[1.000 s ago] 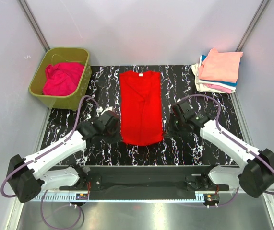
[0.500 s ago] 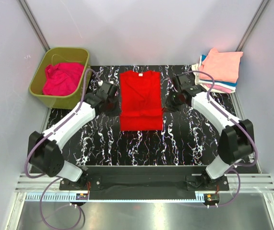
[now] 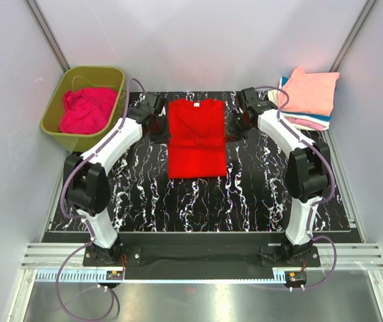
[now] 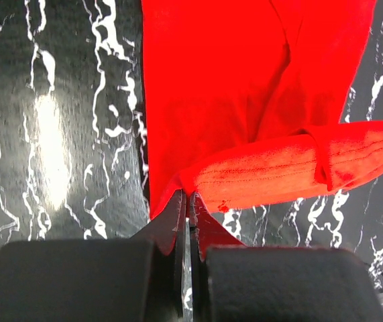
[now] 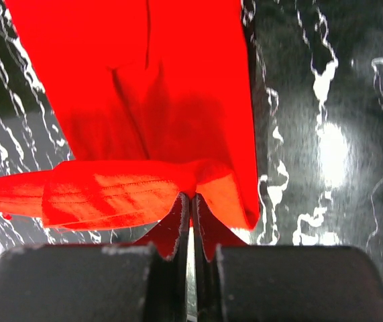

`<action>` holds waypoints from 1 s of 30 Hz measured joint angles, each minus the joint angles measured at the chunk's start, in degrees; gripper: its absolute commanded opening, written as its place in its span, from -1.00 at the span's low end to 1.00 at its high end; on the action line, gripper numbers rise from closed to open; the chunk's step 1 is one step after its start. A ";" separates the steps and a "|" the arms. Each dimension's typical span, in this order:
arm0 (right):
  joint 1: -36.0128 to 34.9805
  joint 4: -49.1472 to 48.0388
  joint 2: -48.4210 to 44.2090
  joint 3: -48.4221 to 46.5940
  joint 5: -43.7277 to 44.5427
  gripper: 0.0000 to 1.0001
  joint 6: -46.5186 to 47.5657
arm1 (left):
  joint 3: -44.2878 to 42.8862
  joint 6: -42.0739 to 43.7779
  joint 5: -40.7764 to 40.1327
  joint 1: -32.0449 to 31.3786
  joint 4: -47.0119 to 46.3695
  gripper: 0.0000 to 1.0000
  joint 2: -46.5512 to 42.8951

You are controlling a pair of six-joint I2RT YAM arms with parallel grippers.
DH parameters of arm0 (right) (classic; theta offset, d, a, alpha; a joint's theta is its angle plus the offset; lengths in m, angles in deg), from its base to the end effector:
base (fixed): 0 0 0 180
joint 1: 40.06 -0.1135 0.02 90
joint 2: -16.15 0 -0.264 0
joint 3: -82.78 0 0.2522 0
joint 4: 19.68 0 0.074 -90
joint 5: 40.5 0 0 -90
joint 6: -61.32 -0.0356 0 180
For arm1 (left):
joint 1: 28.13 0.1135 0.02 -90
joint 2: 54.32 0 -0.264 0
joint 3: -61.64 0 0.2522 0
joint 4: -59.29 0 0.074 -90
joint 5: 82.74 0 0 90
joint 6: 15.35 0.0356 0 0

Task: Fold and stack the t-shirts
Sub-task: Fold the tshirt

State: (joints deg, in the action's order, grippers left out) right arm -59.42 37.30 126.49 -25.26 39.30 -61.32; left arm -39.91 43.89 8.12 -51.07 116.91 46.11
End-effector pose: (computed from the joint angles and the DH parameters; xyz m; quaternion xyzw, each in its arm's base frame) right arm 0.3937 0.1450 0.2572 0.0877 0.9567 0.1927 0.1996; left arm 0.3501 -0.1488 0.2867 -0.0631 0.9555 -0.1366 0.2539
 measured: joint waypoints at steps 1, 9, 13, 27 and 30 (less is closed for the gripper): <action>0.15 0.00 1.01 -0.87 0.02 -1.00 0.07 | -0.72 0.37 0.33 0.28 0.04 -0.97 1.03; 0.63 0.44 8.26 -7.13 0.39 -1.00 0.02 | -6.27 2.27 2.89 2.36 -0.37 -0.92 10.82; 0.66 0.98 11.89 -10.69 0.72 -1.00 -0.04 | -9.07 2.80 3.89 3.37 -0.13 -0.84 15.65; 5.62 14.03 37.46 -51.54 2.75 0.79 -2.47 | -50.60 1.66 13.92 13.90 7.17 0.18 39.69; 7.91 12.17 32.89 -47.06 2.99 0.79 -2.58 | -43.98 0.83 15.52 17.31 4.42 0.20 34.67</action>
State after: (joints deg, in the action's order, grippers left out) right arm -51.51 49.47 159.39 -72.32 42.29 -63.90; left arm -83.88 44.72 23.64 -33.76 121.33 80.77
